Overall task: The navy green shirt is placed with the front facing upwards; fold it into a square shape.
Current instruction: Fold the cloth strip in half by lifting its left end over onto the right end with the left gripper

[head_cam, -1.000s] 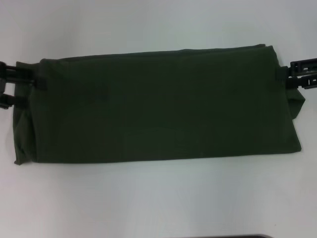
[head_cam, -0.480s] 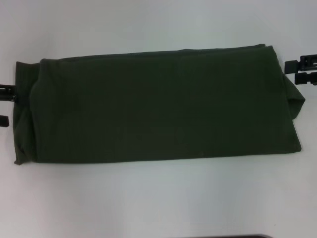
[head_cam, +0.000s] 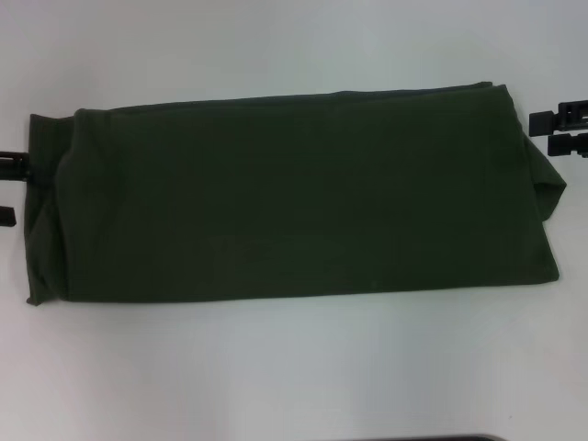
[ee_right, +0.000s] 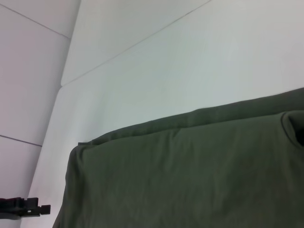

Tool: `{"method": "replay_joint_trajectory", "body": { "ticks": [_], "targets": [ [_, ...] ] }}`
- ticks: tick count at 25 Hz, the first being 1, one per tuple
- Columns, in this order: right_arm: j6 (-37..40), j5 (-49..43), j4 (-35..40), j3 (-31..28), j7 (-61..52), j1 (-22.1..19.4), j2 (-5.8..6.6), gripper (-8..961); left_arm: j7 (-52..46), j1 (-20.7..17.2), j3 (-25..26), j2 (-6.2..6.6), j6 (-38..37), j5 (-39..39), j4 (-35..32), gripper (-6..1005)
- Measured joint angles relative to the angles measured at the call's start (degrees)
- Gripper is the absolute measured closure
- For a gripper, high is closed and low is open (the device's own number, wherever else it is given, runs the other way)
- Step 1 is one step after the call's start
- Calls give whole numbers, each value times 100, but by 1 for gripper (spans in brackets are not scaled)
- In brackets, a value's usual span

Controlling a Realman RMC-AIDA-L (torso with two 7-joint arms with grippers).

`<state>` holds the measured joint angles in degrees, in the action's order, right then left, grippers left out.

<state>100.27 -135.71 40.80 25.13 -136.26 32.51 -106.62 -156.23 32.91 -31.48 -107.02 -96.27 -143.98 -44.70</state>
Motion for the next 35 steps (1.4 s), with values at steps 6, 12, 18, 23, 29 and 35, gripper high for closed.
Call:
{"method": "replay_joint_trajectory", "body": {
  "ticks": [6, 12, 18, 23, 29, 35],
  "targets": [
    [-7, -7, 0, 0, -38, 1, 9, 158, 175, 74, -33, -35, -330, 158, -115, 124],
    [-9, -11, -2, 0, -57, 1, 10, 157, 259, 220, -297, -375, -479, 344, -98, 124],
    [-8, -11, -5, 0, -58, -1, -3, 159, 204, 272, -603, -464, -109, 297, -97, 124],
    [-7, -10, -74, 7, -58, -11, -15, 158, 194, 279, -606, -478, 170, -14, 5, 125],
    [-8, -7, -81, 6, -60, -17, -17, 157, 191, 309, -611, -474, 338, -259, 50, 125],
    [-17, -7, -81, 25, -65, -17, -26, 158, 191, 312, -614, -473, 411, -295, 31, 125]
  ]
}}
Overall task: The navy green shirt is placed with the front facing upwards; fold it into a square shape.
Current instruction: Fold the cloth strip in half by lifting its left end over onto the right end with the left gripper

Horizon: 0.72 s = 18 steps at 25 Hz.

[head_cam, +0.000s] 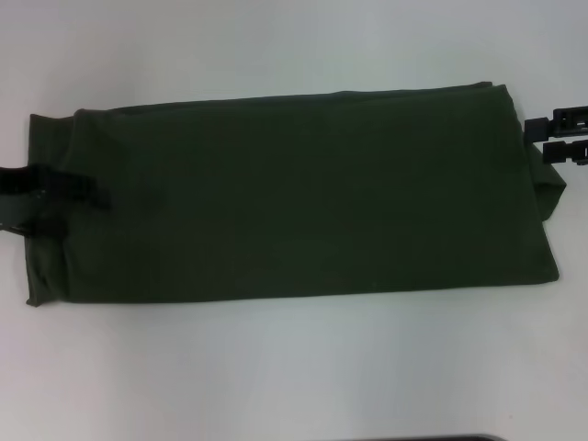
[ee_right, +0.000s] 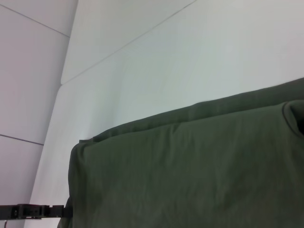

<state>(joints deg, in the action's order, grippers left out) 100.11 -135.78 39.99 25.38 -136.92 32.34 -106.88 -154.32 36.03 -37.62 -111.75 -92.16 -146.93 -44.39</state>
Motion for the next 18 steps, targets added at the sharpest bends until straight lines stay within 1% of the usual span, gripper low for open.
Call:
{"method": "replay_joint_trajectory", "body": {
  "ticks": [7, 18],
  "targets": [
    [1, 0, 0, -7, -24, 0, 1, 157, -87, 1, 0, 18, 191, -25, -26, 125],
    [4, -1, 0, 3, -54, 0, 19, 159, -201, 17, 10, 39, 269, -291, -59, 126]
  ]
}}
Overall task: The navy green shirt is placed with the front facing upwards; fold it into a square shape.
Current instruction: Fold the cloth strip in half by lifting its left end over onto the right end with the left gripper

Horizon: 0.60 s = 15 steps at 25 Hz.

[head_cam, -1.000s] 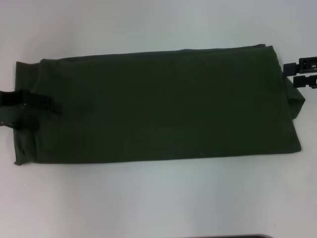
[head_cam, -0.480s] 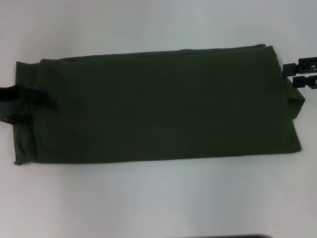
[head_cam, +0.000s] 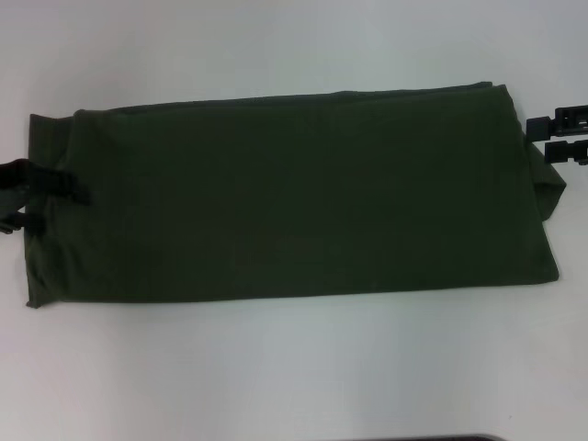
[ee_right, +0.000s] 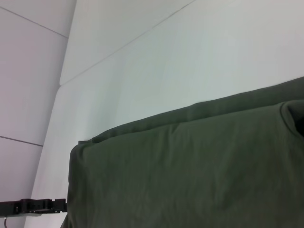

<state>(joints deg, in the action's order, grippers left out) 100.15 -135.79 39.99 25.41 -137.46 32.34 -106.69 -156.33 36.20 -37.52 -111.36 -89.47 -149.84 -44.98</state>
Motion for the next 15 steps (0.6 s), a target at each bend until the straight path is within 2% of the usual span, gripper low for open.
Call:
{"method": "replay_joint_trajectory", "body": {
  "ticks": [8, 15],
  "targets": [
    [-4, -4, 0, 4, 0, 0, 3, 157, -71, -3, 54, 53, -6, -42, -93, 126],
    [0, -10, 0, 6, -8, 0, 13, 158, -3, 4, 437, 52, -631, 408, -516, 126]
  ]
}}
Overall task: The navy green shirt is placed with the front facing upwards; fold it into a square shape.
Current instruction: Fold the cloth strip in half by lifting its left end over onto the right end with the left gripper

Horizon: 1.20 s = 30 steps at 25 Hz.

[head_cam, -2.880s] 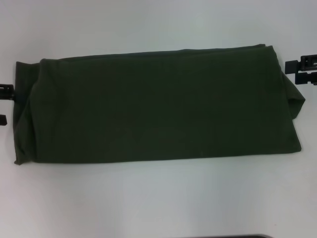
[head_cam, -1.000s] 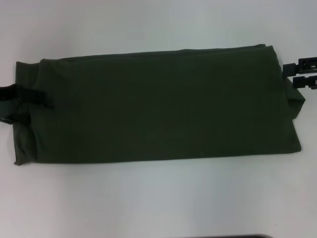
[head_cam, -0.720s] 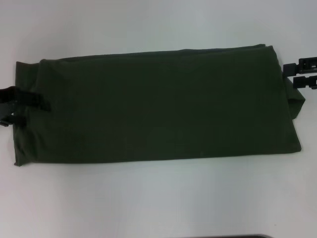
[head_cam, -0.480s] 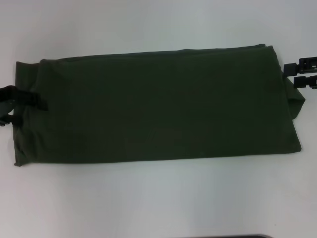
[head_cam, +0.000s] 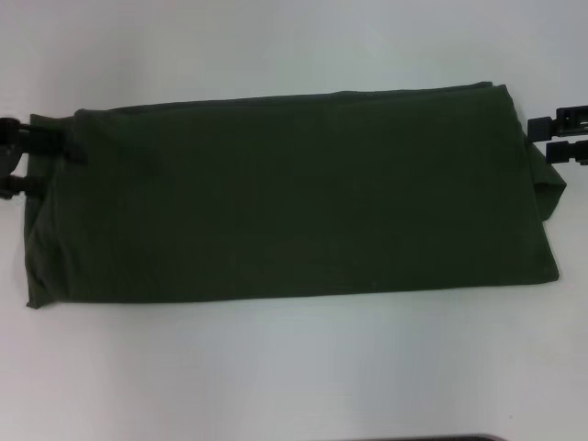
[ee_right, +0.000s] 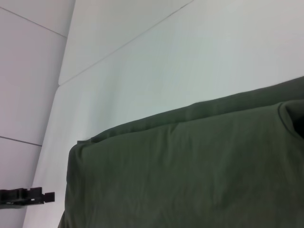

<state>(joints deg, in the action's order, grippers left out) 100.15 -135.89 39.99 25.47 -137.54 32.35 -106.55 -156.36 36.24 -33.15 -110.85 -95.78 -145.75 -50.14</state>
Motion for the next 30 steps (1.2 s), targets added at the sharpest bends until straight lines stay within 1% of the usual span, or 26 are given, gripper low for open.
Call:
{"method": "replay_joint_trajectory", "body": {
  "ticks": [1, 3, 5, 8, 13, 20, 30],
  "targets": [
    [-1, 0, 0, 0, -1, 0, 1, 158, 13, 12, 1, -14, -6, 38, 15, 127],
    [-3, 0, 0, 2, -1, 0, 0, 157, 60, 54, -53, -100, 47, 74, 109, 127],
    [-3, 0, -1, 6, -1, -2, -3, 157, 95, 94, -134, -148, 190, 48, 253, 127],
    [-4, 0, -7, 12, -4, -6, 3, 158, 108, 152, -262, -154, 421, 32, 523, 127],
    [-5, 1, -14, 16, -41, -8, 5, 158, 28, 132, -433, -168, 775, -121, 586, 127],
    [-5, 0, -49, 19, -55, -8, 3, 158, -18, 137, -437, -157, 864, -366, 591, 127],
    [-5, 1, -53, 19, -71, 7, 3, 159, -17, 144, -438, -168, 858, -408, 593, 126]
  ]
}}
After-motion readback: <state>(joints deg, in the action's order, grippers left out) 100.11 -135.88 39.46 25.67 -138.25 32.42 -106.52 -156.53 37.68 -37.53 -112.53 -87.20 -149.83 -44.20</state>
